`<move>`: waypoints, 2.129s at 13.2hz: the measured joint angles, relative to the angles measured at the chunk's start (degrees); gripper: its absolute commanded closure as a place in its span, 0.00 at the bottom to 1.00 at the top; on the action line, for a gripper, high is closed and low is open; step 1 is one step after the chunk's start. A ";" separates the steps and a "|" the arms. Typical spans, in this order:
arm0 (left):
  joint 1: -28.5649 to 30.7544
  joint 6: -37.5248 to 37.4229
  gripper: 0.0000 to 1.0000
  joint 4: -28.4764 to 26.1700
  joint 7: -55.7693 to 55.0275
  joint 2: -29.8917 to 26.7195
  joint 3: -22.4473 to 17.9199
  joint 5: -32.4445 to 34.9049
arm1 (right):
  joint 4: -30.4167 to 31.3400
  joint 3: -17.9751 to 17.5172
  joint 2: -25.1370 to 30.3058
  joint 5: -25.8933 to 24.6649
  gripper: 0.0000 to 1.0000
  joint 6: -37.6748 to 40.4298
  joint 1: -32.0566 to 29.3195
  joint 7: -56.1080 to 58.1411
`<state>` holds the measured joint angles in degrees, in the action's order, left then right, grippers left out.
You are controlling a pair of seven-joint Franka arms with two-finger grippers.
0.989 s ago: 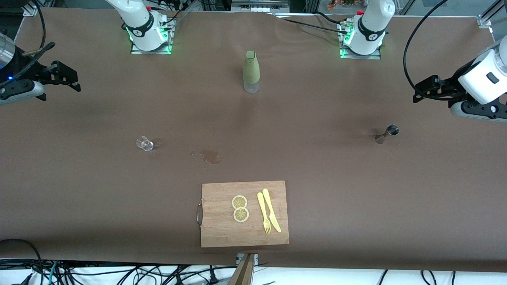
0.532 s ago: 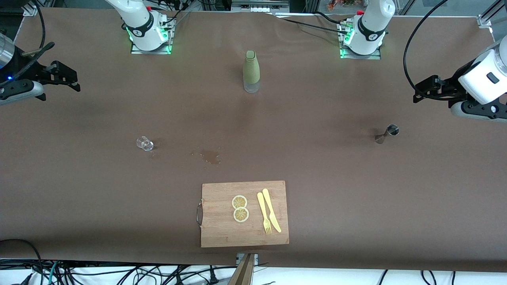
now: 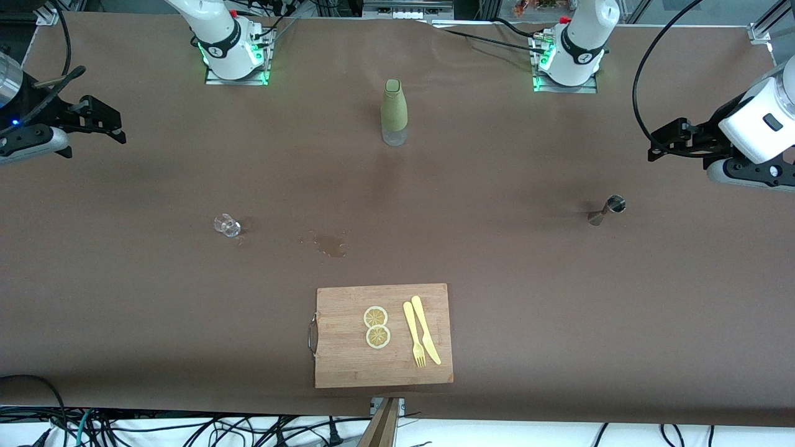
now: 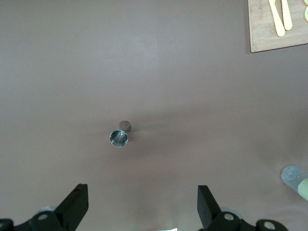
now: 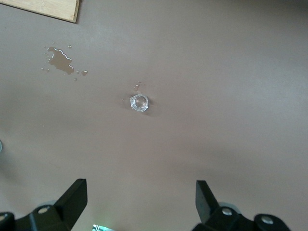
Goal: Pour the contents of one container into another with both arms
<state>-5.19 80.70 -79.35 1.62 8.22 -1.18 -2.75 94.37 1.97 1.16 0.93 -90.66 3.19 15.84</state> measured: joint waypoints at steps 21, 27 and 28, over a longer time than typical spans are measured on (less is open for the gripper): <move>3.47 -0.47 0.00 0.03 9.09 0.71 -0.30 0.00 | 0.00 2.83 -0.34 0.00 0.00 -1.30 -0.35 1.20; 7.87 -1.07 0.00 -0.33 22.75 3.39 -1.07 0.00 | -0.02 2.52 -0.90 3.06 0.00 -1.15 -0.08 1.23; 8.28 -1.13 0.00 -0.55 25.98 4.28 -1.58 0.00 | -0.03 2.58 -0.86 3.95 0.00 -0.97 -0.10 1.23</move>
<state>3.09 79.57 -79.90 27.59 12.50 -2.75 -2.75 94.34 4.54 0.30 4.88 -91.63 3.10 17.07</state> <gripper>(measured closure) 0.000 0.000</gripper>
